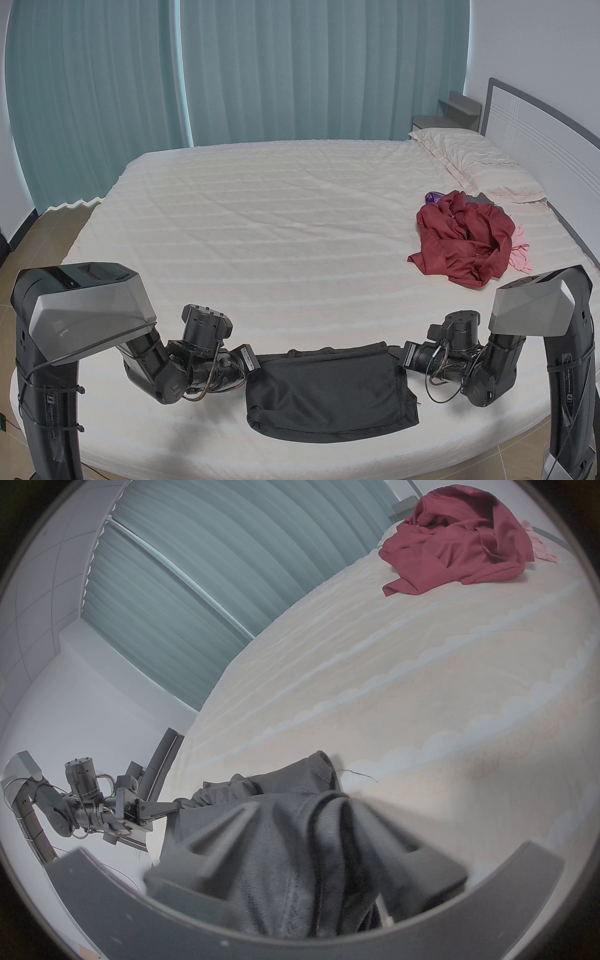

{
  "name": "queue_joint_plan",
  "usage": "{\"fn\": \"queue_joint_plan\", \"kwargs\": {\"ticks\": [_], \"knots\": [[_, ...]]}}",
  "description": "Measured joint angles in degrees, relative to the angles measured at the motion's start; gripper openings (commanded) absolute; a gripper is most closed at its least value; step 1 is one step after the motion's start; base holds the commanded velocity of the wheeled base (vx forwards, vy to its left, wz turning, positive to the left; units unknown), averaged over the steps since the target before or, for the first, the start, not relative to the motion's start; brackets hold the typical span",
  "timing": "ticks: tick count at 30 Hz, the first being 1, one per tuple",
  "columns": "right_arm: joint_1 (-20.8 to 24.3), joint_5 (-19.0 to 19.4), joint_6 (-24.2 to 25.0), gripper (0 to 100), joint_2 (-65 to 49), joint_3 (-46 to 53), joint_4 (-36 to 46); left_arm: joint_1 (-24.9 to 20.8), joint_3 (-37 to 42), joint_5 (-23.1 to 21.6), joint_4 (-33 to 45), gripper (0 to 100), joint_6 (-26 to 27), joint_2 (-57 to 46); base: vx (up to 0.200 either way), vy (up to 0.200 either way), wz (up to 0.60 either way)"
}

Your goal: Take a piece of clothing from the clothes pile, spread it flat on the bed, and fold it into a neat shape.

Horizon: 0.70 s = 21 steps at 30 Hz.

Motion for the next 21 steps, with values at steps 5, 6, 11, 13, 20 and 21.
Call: {"fn": "queue_joint_plan", "kwargs": {"ticks": [5,6,11,13,20,21], "knots": [[0.1,-0.4,0.0,100,0.0,-0.3,0.1,-0.1,-0.4,0.0,0.1,100,-0.2,0.1,0.000,0.000,0.00],[0.1,-0.4,0.0,100,0.0,-0.3,0.1,-0.1,-0.4,0.0,0.1,100,-0.2,0.1,0.000,0.000,0.00],[0.3,-0.5,0.0,100,-0.2,0.1,0.0,-0.1,-0.5,0.0,0.3,100,-0.3,0.1,0.000,0.000,0.00],[0.2,-0.5,0.0,100,-0.3,0.2,0.0,0.0,-0.4,0.0,0.4,100,-0.4,0.1,0.000,0.000,0.00],[-0.8,-0.1,0.0,100,-2.5,3.4,-0.1,0.7,0.7,-0.3,0.4,100,-1.1,-0.6,0.000,0.000,0.00],[-0.7,0.1,0.0,100,-3.0,4.5,-0.1,0.8,1.1,-0.4,0.4,100,-1.3,-0.9,0.000,0.000,0.00]]}}
